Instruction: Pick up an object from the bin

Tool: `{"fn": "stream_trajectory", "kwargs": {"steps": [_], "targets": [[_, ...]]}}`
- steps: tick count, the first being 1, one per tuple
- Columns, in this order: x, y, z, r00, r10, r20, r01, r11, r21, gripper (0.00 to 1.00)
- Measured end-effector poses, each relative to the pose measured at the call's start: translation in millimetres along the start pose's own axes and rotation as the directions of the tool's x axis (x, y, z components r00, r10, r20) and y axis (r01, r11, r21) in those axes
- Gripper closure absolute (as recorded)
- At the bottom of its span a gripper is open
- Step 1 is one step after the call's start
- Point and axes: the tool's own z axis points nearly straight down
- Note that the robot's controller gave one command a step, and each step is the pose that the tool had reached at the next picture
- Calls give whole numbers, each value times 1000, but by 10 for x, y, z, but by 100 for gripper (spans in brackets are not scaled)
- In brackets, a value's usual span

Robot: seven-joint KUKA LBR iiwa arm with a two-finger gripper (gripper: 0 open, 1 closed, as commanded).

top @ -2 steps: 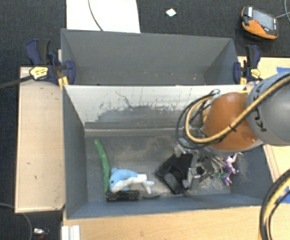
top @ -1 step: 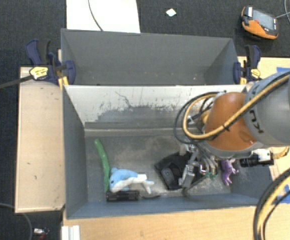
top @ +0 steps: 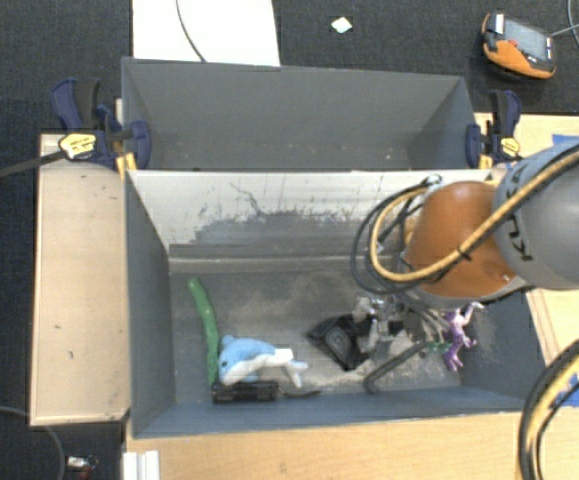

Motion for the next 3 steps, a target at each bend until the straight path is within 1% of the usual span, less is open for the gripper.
{"fn": "stream_trajectory", "kwargs": {"steps": [1, 2, 3], "targets": [[0, 0, -1, 1000, 1, 0, -1, 1000, 0, 100], [16, 3, -191, 1000, 1, -5, -1, 1000, -1, 100], [8, 3, -504, 1000, 3, -6, -3, 1000, -1, 100]]}}
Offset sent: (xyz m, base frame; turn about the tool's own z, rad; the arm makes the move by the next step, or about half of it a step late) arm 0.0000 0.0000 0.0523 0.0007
